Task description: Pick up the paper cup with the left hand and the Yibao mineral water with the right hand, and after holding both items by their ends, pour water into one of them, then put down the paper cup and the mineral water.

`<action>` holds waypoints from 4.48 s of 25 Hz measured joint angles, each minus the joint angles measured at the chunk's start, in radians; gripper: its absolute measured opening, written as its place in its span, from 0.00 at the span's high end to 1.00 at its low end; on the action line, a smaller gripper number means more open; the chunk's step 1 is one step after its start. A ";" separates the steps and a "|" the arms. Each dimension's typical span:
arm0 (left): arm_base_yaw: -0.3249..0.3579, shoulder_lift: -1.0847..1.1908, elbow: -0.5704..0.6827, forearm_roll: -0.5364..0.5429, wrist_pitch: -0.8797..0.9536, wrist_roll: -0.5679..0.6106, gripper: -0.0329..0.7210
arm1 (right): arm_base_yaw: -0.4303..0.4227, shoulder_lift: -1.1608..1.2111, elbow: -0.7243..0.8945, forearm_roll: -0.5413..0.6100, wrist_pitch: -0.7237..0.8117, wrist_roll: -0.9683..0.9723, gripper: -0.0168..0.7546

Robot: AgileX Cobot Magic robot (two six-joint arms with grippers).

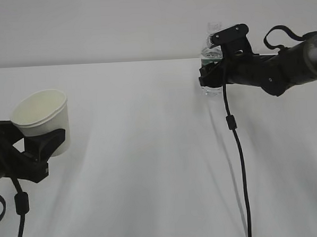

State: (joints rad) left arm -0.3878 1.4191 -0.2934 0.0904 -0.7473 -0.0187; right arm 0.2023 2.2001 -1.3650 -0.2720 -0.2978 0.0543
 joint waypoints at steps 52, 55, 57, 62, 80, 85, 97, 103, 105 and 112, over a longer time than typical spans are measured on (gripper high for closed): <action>0.000 0.000 -0.128 0.319 0.006 -0.251 0.34 | 0.039 -0.643 0.531 -0.092 0.005 0.061 0.39; 0.000 0.015 -0.161 0.344 0.036 -0.262 0.34 | 0.045 -0.643 0.531 -0.108 0.005 0.066 0.39; 0.000 0.036 -0.179 0.362 0.045 -0.274 0.34 | 0.045 -0.643 0.531 -0.124 0.007 0.080 0.39; 0.000 0.079 -0.200 0.372 0.045 -0.282 0.35 | 0.045 -0.643 0.531 -0.181 0.014 0.110 0.39; 0.000 0.172 -0.342 0.655 0.013 -0.473 0.39 | 0.045 -0.645 0.531 -0.384 0.034 0.230 0.39; 0.000 0.202 -0.359 0.706 0.009 -0.512 0.39 | 0.057 -0.645 0.531 -0.432 0.034 0.243 0.39; 0.000 0.223 -0.400 0.825 -0.003 -0.561 0.39 | 0.067 -0.652 0.531 -0.530 0.028 0.252 0.39; 0.000 0.238 -0.456 0.894 -0.004 -0.610 0.39 | 0.067 -0.652 0.531 -0.580 0.026 0.255 0.39; 0.000 0.246 -0.471 0.930 -0.007 -0.633 0.39 | 0.067 -0.652 0.531 -0.590 0.026 0.256 0.39; -0.051 0.295 -0.499 0.965 -0.009 -0.658 0.39 | 0.067 -0.652 0.531 -0.646 0.015 0.256 0.39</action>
State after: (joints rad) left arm -0.4386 1.7141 -0.7920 1.0552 -0.7564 -0.6767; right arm 0.2690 1.5482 -0.8339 -0.9180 -0.2824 0.3106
